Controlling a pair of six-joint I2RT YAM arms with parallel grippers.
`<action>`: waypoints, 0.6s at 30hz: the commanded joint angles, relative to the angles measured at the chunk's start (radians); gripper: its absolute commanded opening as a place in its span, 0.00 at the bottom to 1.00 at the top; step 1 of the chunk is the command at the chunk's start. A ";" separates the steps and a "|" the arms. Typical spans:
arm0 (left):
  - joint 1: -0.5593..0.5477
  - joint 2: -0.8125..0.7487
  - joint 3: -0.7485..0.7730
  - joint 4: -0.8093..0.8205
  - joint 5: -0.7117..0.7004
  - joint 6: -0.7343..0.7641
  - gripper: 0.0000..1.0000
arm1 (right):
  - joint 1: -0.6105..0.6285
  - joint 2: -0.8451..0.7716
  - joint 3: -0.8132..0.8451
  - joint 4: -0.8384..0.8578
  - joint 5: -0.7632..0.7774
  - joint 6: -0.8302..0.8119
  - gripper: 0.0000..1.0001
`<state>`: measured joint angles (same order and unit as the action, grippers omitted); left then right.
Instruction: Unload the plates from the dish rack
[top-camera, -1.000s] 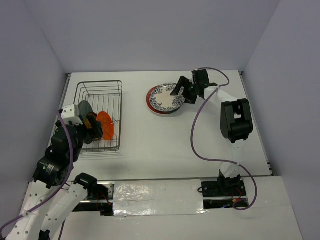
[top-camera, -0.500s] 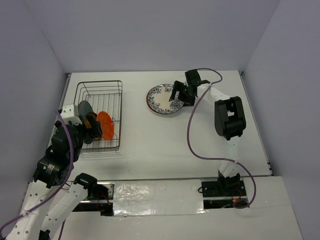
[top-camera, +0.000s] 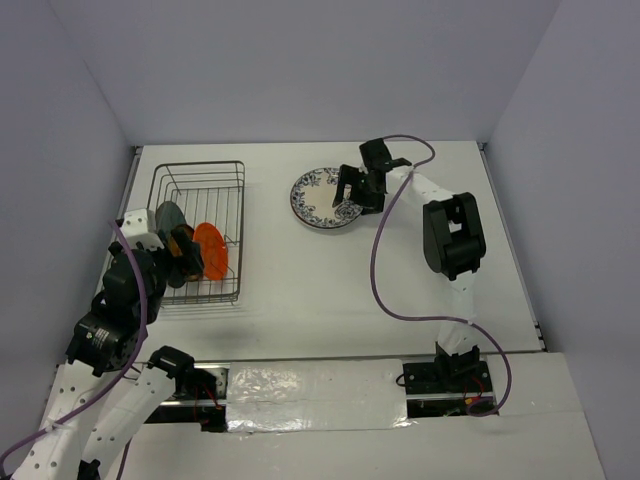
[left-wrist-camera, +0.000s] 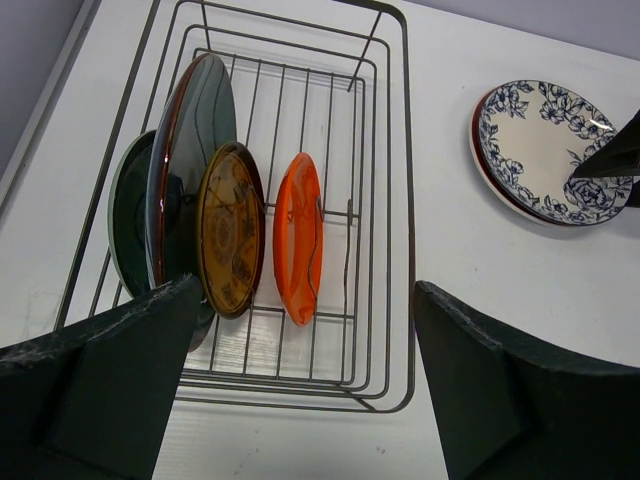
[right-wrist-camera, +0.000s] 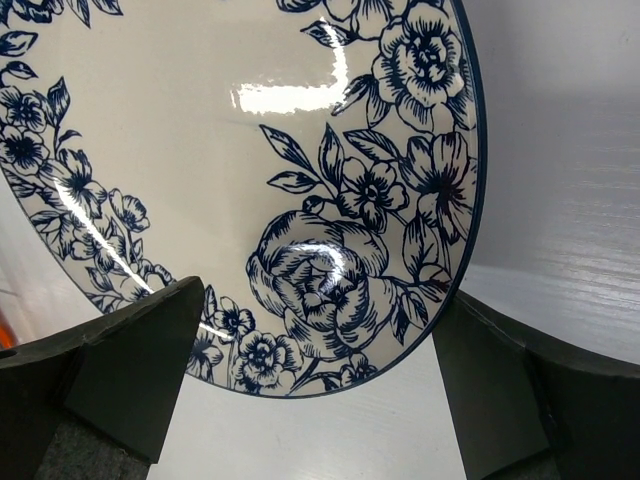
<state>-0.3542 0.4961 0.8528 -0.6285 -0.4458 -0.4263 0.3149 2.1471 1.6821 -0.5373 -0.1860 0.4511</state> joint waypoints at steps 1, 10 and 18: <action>-0.002 0.005 0.011 0.018 -0.024 -0.020 1.00 | 0.018 -0.009 0.044 0.003 0.020 -0.018 1.00; -0.002 0.021 0.012 0.010 -0.031 -0.026 1.00 | 0.039 0.028 0.142 -0.070 -0.029 -0.057 1.00; -0.002 0.030 0.017 -0.003 -0.060 -0.040 1.00 | 0.038 0.030 0.119 -0.066 -0.044 -0.060 1.00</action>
<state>-0.3542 0.5186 0.8528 -0.6468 -0.4755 -0.4507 0.3344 2.1685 1.7691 -0.6186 -0.1989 0.4072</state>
